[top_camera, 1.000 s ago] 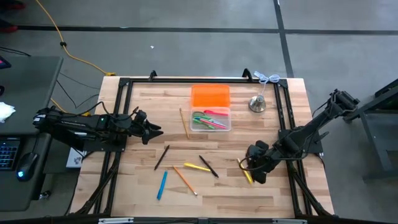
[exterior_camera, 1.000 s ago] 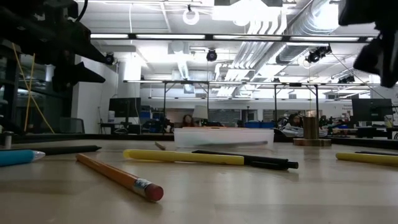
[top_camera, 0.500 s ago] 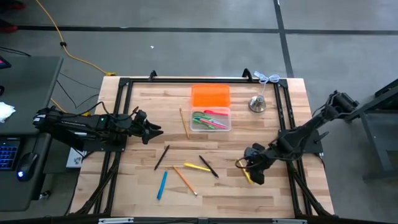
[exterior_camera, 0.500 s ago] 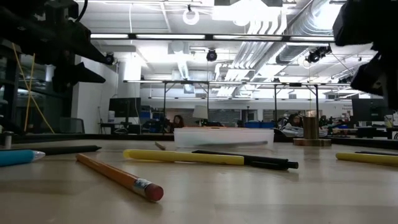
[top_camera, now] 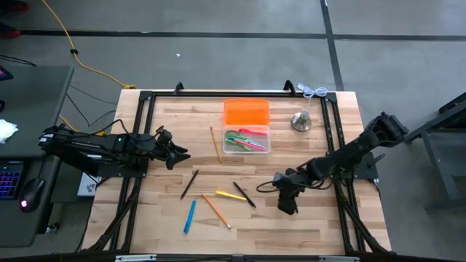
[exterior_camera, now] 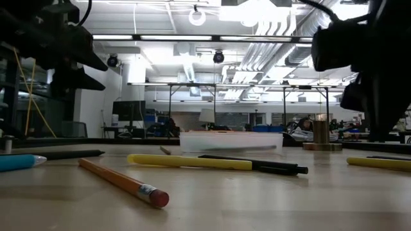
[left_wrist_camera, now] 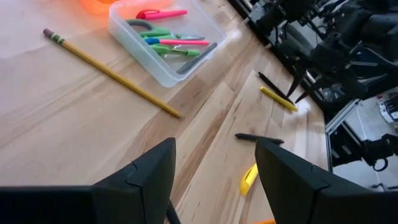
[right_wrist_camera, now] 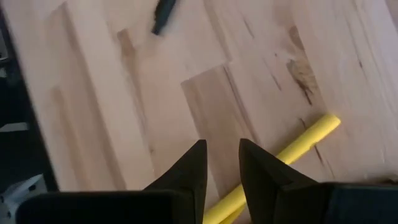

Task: Pick & place school supplies into a supply box
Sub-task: Put the right yellow highlighter into the supply box

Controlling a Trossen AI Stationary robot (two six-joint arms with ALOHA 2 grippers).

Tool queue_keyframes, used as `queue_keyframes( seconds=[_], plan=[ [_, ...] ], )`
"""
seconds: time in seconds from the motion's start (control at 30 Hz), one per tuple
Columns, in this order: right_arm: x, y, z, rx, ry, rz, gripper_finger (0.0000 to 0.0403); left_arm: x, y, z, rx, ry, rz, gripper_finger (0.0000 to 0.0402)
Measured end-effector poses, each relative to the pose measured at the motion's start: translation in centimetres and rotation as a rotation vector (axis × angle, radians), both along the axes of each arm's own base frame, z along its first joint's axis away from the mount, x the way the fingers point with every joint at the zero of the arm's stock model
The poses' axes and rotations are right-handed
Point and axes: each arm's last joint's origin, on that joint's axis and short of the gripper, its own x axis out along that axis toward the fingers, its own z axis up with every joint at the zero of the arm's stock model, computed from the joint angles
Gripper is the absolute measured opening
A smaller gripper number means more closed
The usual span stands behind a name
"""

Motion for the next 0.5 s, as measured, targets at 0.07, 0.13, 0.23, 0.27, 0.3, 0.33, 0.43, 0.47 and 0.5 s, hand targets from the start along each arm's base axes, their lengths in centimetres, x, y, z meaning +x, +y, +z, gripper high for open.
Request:
queue_keyframes(
  seconds=[0.07, 0.13, 0.23, 0.27, 0.3, 0.33, 0.43, 0.47, 0.5],
  plan=[
    [0.5, 0.0, -0.2, -0.016, 0.035, -0.006, 0.0071, 0.0, 0.0, -0.1, -0.003, 0.010, -0.008, 0.0250],
    [0.8, 0.0, -0.3, -0.037, 0.075, -0.005, 0.0071, 0.0, 0.0, -0.1, -0.006, 0.010, -0.015, 0.0250],
    [1.2, 0.1, 0.1, -0.063, 0.099, -0.012, 0.0071, 0.0, 0.0, -0.1, -0.006, 0.011, -0.015, 0.0250],
    [1.3, 0.1, 0.4, -0.071, 0.096, -0.016, 0.0071, 0.0, 0.0, -0.1, -0.006, 0.011, -0.015, 0.0250],
    [1.4, 0.2, 0.6, -0.075, 0.098, -0.017, 0.0071, 0.0, 0.0, -0.1, -0.005, 0.010, -0.015, 0.0250],
    [1.5, 0.2, 0.8, -0.088, 0.102, -0.021, 0.0071, 0.0, 0.0, -0.1, -0.003, 0.011, -0.016, 0.0250],
    [1.5, 0.1, 1.4, -0.123, 0.123, -0.043, 0.0071, 0.0, 0.0, -0.1, -0.002, 0.011, -0.017, 0.0250],
    [1.4, 0.0, 1.4, -0.133, 0.135, -0.050, 0.0071, 0.0, 0.0, -0.1, -0.001, 0.011, -0.017, 0.0250],
    [1.3, 0.0, 1.4, -0.138, 0.149, -0.057, 0.0071, 0.0, 0.0, -0.1, -0.001, 0.011, -0.017, 0.0250]
  ],
)
